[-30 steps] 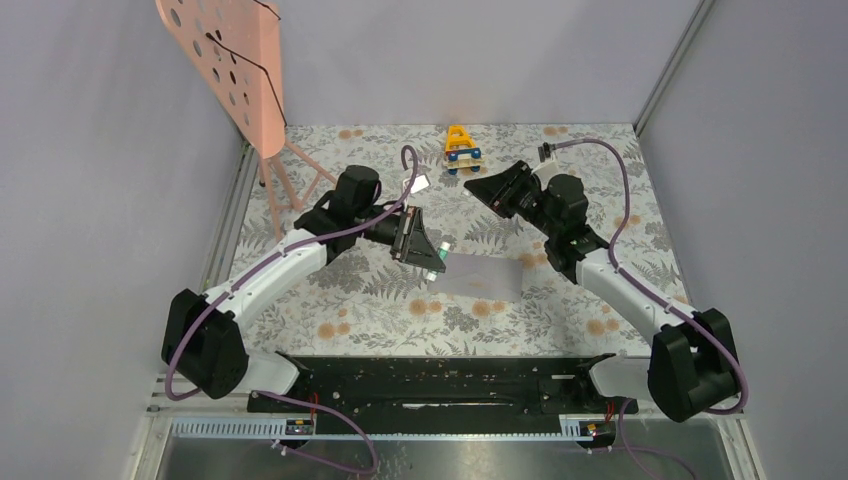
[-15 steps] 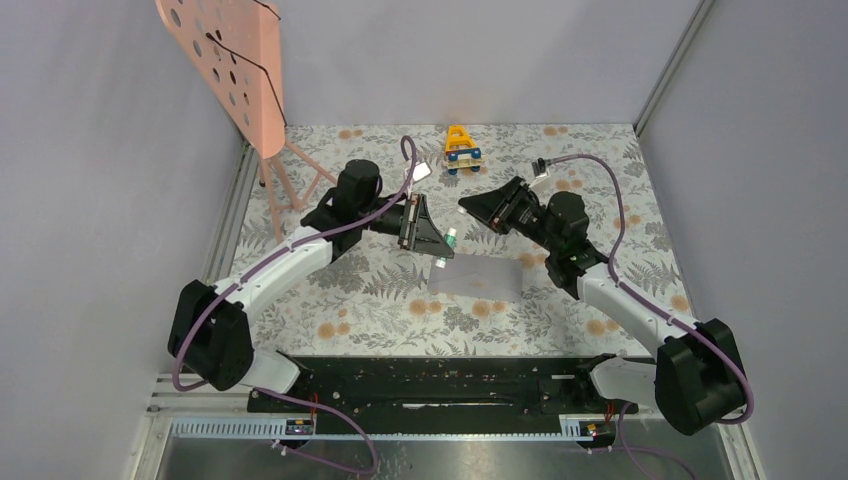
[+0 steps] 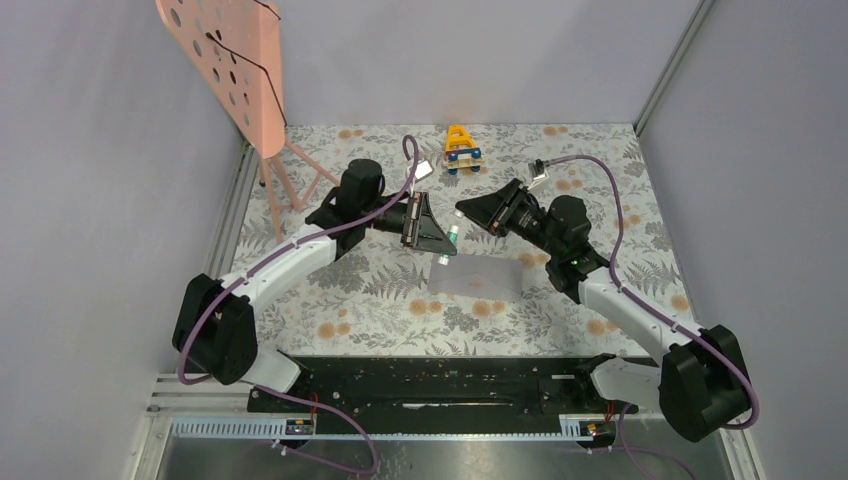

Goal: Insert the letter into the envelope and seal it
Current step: Close the solid glue cap on the solid glue.

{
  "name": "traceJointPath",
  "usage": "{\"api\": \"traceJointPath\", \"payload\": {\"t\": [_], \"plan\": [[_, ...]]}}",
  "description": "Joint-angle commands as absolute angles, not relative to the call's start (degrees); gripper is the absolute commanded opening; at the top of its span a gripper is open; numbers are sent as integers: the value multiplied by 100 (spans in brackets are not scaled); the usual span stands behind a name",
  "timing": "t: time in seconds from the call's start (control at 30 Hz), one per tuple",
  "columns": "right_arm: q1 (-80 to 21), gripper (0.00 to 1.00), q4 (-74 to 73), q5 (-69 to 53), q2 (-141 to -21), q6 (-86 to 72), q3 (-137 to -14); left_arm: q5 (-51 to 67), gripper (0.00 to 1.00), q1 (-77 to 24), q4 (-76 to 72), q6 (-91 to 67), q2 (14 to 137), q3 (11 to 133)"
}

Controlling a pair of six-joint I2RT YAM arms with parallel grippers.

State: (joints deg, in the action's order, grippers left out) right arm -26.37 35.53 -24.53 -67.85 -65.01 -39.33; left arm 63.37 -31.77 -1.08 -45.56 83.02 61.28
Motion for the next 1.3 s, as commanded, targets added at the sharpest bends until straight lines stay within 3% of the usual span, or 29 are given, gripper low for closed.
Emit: {"api": "traceJointPath", "payload": {"t": [0.0, 1.27], "plan": [[-2733, 4, 3877, -2595, -6560, -6557, -3893, 6298, 0, -3166, -482, -4614, 8367, 6184], [-2883, 4, 3457, -2528, -6257, -6250, -3799, 6334, 0, -3140, -675, -4772, 8437, 6153]]}}
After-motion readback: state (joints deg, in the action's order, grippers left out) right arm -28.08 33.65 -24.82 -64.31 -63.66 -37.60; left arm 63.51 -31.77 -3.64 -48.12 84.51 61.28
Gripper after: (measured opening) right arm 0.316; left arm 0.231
